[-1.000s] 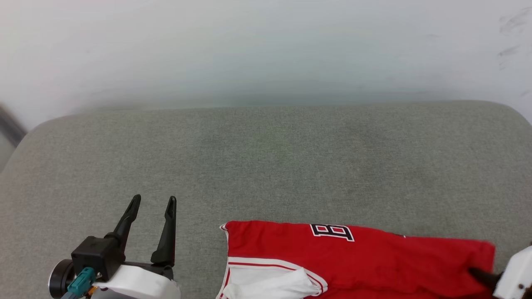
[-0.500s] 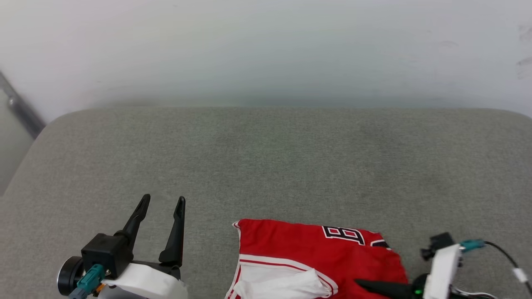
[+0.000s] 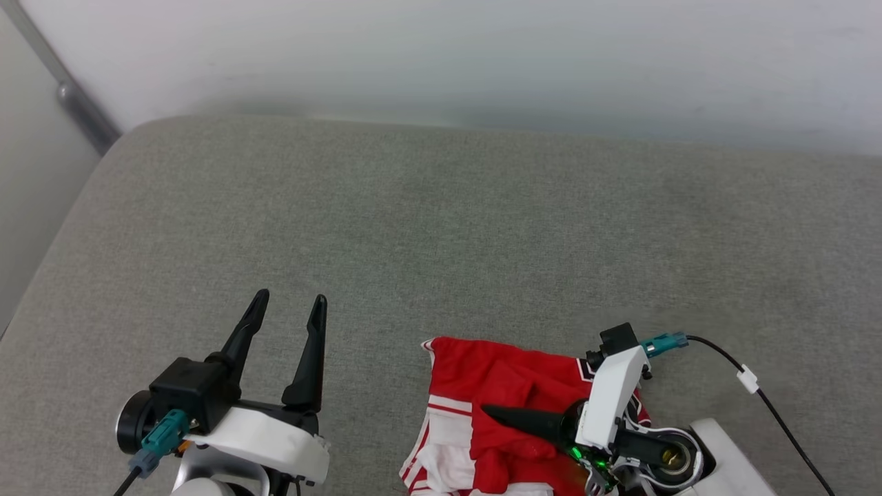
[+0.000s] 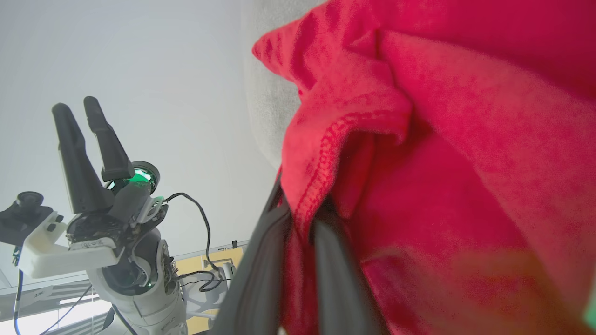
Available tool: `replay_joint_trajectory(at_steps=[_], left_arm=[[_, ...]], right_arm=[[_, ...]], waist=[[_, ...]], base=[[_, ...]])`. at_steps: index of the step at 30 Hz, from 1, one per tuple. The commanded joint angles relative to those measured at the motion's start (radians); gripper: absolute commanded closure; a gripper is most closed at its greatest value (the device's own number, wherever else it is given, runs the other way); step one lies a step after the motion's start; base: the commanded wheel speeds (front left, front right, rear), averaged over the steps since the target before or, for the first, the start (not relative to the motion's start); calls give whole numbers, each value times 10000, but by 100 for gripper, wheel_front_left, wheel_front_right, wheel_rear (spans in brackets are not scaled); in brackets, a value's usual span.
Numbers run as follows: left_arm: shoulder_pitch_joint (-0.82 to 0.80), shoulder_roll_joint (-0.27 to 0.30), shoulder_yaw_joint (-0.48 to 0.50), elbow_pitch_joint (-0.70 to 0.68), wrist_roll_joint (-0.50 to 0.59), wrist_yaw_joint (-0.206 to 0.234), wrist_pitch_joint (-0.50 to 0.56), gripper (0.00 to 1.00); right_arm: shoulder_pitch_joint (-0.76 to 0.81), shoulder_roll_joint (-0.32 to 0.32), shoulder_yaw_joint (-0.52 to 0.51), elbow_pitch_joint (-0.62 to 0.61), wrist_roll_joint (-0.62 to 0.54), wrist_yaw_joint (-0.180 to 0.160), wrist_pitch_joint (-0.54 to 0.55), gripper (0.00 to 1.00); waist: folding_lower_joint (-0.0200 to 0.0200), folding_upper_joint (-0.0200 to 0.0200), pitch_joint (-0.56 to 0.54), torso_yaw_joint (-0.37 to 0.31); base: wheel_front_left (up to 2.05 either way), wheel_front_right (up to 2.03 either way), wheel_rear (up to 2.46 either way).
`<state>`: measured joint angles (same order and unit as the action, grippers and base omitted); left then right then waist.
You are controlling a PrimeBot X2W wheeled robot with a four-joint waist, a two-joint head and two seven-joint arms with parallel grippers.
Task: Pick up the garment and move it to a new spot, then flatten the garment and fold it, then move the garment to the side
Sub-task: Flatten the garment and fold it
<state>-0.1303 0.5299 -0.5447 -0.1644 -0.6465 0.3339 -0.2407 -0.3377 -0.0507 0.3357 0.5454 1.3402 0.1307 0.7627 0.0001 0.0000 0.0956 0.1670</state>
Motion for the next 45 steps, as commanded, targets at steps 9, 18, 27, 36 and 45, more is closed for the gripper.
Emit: replay_joint_trajectory(at_steps=[9,18,27,36,45], left_arm=[[-143,-186,108,408,39,-181,-139,0],[223,-69,233,493,-11,-44,-174,0],[864,178,651,369,-190,385,-179,0],[1427,298,1162,259,-376,751,-199,0],[1804,180,1201,209,-268,803,-232,0]], right_arm=[[-687,6,1038,536,502,1,-1022,0],[-579,-1346,1686,-859,-2586,0,-3089,0],[244,-2535,-725,-924,-7815,0,-5891,0],[1873,-1593,-3441,-3774,-10370,-2,-7761,0],[3761,-690,-3577,-6128,-11108,-2,-7609,0]], waist=[[-1,0,214,11],[-1,0,-392,-596],[-1,0,-793,-1217],[-1,0,-1036,-1738],[-1,0,-1301,-1854]], base=[[0,0,0],[0,0,0],[0,0,0],[0,0,0],[0,0,0]])
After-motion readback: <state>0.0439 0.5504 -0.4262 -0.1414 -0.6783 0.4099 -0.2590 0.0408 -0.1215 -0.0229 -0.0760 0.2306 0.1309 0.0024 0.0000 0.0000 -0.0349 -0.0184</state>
